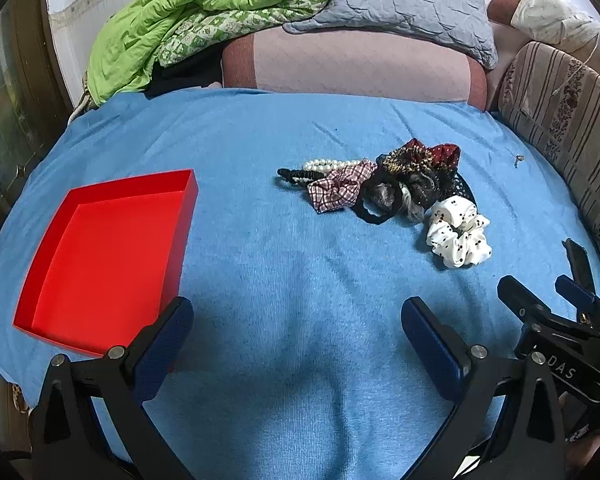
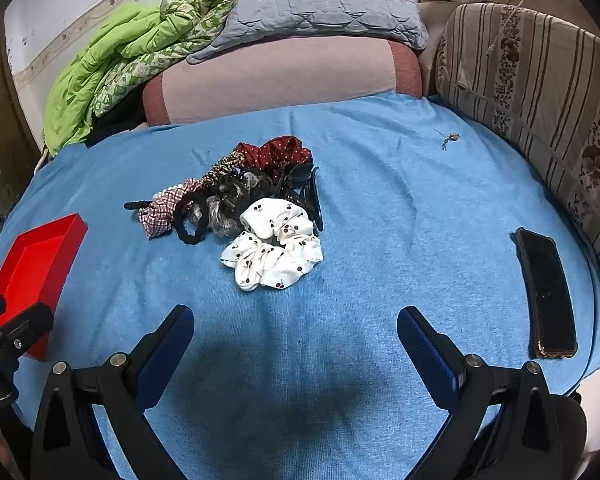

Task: Organize jewelry

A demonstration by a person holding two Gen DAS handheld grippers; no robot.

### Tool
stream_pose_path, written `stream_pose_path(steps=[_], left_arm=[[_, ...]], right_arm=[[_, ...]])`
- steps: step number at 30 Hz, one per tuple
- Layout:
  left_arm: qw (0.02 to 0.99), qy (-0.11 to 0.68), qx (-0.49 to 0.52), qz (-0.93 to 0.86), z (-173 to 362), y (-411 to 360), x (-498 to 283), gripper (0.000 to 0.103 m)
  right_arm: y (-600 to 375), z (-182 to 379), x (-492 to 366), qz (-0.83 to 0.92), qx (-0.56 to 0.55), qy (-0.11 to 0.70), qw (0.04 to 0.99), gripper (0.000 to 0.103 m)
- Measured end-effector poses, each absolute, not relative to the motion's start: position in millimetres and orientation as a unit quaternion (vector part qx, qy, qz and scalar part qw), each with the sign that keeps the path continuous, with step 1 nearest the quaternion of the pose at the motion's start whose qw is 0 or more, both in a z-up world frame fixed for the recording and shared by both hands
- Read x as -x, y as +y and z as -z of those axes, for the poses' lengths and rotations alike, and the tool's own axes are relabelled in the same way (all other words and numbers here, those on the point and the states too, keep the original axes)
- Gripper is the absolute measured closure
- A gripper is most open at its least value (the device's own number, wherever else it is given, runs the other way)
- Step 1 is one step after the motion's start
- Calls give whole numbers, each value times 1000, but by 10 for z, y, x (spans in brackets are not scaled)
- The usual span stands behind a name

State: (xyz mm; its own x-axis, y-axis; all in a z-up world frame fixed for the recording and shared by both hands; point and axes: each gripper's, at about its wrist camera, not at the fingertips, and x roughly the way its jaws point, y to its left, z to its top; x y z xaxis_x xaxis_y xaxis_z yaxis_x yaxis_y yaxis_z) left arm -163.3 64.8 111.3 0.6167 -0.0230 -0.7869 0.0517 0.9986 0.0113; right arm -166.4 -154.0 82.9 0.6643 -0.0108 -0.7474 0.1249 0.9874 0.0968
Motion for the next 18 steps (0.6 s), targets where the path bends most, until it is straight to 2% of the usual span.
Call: stream_pose_path(steps=[11,16,18], left_arm=[[895,446,4,14,-1033,844,1401,0],[882,469,23,38,-968,923,1117,29],[878,476,36,46,-927,928,977,30]], right_arm=[[-1611,-725,1575,27,-82,414,906,1],[-1655,-673,1455,10,-93,418,904,7],[-1659,-642,1374,-1,-97,422,902,12]])
